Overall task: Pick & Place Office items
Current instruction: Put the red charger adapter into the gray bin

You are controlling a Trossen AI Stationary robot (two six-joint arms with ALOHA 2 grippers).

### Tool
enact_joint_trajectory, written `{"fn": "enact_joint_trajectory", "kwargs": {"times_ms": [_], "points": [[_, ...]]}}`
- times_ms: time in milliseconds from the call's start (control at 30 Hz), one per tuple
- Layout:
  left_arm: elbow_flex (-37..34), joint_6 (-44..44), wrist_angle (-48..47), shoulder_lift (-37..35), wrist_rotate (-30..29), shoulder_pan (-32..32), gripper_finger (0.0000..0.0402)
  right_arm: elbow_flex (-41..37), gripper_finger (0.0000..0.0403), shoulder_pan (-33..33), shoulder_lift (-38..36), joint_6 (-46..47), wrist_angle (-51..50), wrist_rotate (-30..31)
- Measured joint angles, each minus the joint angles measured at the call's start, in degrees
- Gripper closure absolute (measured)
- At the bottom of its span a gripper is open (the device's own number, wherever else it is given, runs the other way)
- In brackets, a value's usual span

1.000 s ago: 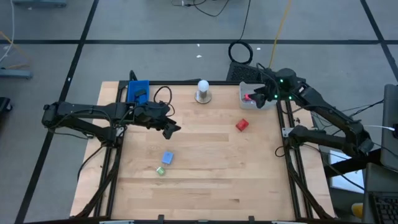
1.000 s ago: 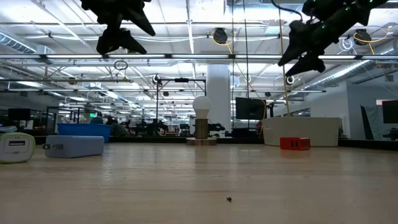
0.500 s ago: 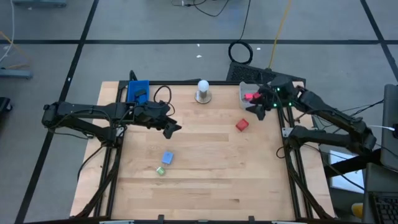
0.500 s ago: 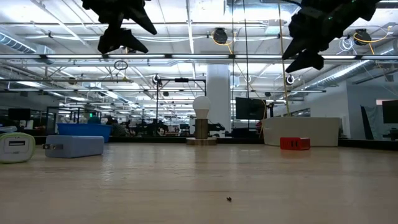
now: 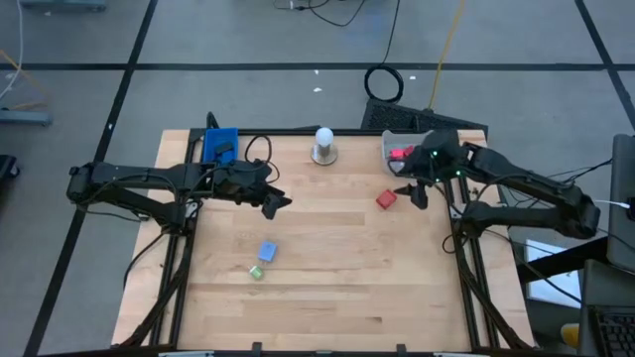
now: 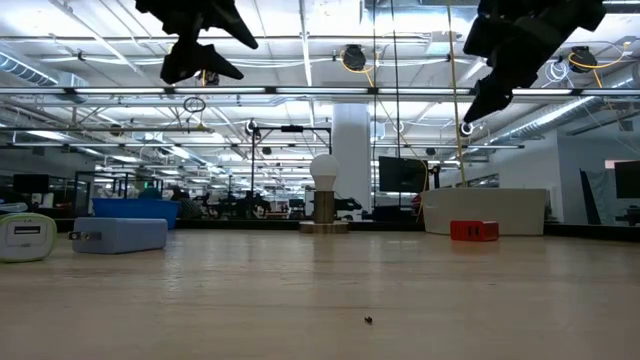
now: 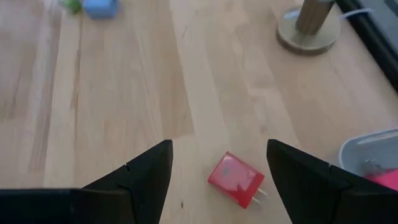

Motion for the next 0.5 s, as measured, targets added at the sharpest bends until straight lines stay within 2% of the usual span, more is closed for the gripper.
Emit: {"fn": "enact_joint_trajectory", "kwargs": {"times_ms": [500], "points": [[0.0, -1.81, 0.04, 0.0, -3.29, 0.0, 0.0183, 0.01, 0.0149, 0.21, 2.21, 0.99, -0.92, 0.0]]}}
